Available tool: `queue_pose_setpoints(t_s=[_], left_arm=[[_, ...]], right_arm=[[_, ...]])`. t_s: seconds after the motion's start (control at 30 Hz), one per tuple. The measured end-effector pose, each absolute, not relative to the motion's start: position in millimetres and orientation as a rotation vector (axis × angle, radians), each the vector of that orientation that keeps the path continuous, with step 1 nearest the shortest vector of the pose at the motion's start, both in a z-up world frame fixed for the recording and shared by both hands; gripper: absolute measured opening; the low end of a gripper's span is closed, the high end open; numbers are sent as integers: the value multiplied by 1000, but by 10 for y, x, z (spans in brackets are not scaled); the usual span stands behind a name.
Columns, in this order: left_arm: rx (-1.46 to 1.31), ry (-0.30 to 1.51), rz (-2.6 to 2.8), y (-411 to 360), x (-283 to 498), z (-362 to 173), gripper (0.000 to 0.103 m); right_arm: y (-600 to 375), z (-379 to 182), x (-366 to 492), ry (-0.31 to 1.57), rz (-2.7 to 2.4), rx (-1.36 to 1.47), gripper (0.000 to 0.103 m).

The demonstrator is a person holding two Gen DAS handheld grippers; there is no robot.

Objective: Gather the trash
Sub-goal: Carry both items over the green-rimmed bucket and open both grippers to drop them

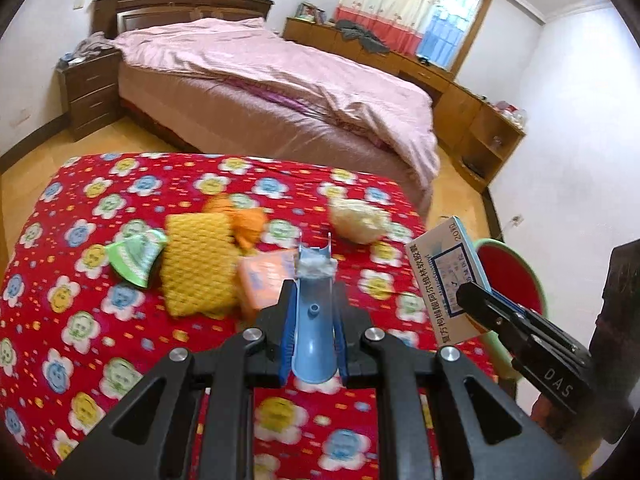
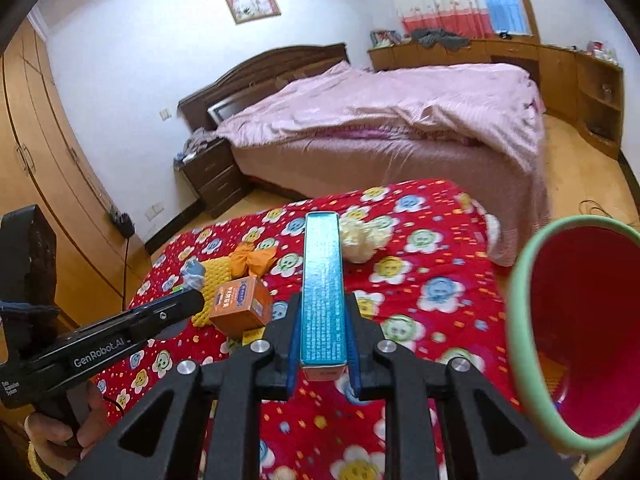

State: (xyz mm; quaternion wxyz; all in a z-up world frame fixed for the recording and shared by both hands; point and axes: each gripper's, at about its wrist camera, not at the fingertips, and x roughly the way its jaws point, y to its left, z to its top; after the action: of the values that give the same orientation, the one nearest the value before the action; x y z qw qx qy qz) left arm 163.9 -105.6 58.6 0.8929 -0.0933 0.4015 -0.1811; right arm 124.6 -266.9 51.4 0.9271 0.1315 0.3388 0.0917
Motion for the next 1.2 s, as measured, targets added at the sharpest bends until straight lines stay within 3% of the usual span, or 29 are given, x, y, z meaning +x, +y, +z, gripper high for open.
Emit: queue_pose_setpoints(t_s=[0.5,0.87,1.2], left_arm=[[-92,873,-627,-2359,1285,759,17],[9,938,-747,-3291,1318,530,17],[62,956,-781,-3649,1420,399,17]], right_arm=[[-3745,690,323,591,-33,358,21],[-4584,403,101,611,-199,454,21],[-4904,143,155,634,-237,506,23]])
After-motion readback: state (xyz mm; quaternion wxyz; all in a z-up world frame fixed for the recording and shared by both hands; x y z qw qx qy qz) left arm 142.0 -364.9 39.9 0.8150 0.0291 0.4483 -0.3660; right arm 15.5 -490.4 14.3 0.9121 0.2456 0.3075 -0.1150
